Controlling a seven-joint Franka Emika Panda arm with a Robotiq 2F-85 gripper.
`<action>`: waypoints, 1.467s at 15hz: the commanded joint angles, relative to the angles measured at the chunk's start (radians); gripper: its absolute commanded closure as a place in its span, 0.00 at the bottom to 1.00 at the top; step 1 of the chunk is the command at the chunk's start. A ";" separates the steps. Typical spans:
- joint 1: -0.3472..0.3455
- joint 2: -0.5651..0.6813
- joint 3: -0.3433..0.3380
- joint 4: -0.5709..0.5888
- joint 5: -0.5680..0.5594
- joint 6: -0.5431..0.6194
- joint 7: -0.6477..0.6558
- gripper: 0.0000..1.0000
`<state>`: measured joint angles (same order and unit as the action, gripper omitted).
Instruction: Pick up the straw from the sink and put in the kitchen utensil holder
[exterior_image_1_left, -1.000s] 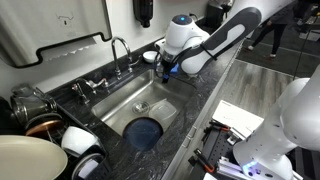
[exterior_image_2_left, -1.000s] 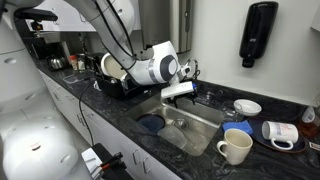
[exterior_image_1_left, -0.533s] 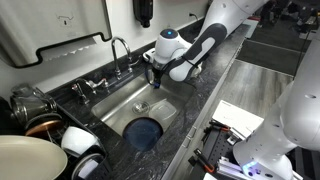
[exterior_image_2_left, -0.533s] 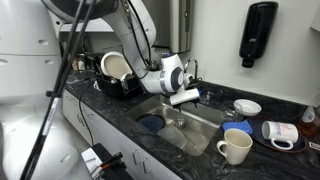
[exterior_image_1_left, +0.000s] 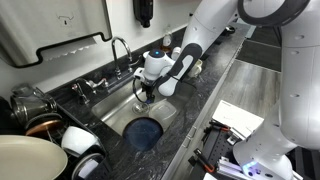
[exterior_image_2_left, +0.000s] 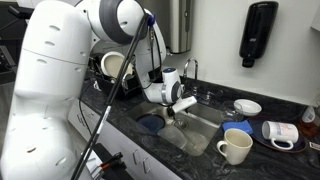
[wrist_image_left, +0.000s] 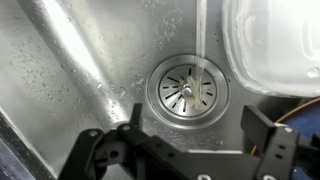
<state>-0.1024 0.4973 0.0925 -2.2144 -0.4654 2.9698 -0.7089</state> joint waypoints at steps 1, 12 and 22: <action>-0.039 0.098 0.026 0.084 0.015 -0.019 -0.117 0.00; -0.183 0.242 0.181 0.230 0.242 -0.196 -0.323 0.00; -0.140 0.250 0.155 0.289 0.314 -0.305 -0.347 0.00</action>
<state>-0.2576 0.7277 0.2499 -1.9575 -0.1824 2.6987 -1.0176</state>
